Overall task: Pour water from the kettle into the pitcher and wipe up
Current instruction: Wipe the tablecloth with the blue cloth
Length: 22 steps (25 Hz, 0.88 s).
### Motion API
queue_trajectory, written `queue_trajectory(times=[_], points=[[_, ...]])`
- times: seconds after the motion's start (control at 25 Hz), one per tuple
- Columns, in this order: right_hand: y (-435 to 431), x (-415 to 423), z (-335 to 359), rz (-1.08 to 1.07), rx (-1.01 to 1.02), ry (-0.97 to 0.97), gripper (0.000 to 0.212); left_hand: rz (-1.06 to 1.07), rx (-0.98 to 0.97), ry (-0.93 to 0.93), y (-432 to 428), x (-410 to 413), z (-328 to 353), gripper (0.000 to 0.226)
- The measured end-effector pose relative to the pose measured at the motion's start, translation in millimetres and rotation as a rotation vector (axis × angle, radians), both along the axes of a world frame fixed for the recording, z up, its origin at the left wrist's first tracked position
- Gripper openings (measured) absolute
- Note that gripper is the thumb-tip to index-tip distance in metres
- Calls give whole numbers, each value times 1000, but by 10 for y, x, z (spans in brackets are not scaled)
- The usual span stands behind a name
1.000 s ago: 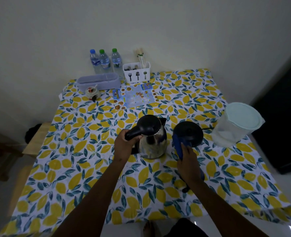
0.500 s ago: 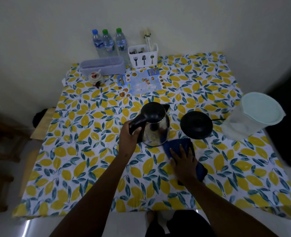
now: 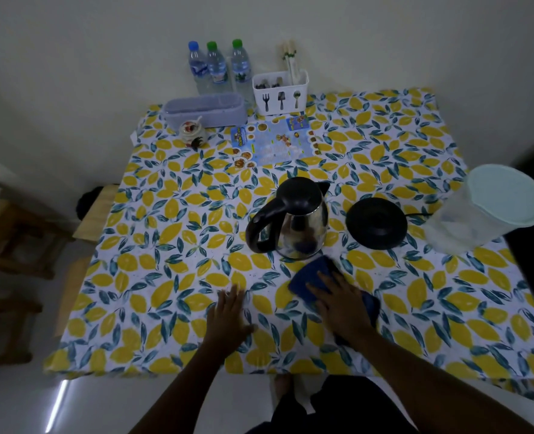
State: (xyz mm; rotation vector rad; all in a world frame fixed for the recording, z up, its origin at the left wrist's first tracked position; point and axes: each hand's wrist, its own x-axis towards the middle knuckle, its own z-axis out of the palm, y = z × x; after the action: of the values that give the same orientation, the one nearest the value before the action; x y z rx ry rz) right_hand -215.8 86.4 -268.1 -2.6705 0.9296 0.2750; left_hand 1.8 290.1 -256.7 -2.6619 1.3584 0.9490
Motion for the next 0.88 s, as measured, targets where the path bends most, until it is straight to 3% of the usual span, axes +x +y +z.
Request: queue_trajectory(times=[0.12,0.2,0.28,0.4,0.48,0.56,0.76,0.88], points=[[-246,-65,61,-364,-37,27,45,-28,83,29,-49,18,-7,111],[-156,77,126,-428,-27,37,46,-22,69,31,-57,2,-22,110],[146,198,118,-314,-25,52,48,-9,55,40,-41,10,-40,110],[678,96,55,35,-41,44,49,-8,57,36,-34,6,-68,110],[704,-81,42,280,-22,70,57,-6,55,34,-37,5,-72,110],[448,-194,74,342,-53,141,65,-10,51,35,-28,13,-83,111],[-294,-162,213,-272,-131,139,58,-9,61,57,-45,3,-52,108],[-150,-154,221,-335,-130,130,54,-1,39,54,-49,-36,-20,104]])
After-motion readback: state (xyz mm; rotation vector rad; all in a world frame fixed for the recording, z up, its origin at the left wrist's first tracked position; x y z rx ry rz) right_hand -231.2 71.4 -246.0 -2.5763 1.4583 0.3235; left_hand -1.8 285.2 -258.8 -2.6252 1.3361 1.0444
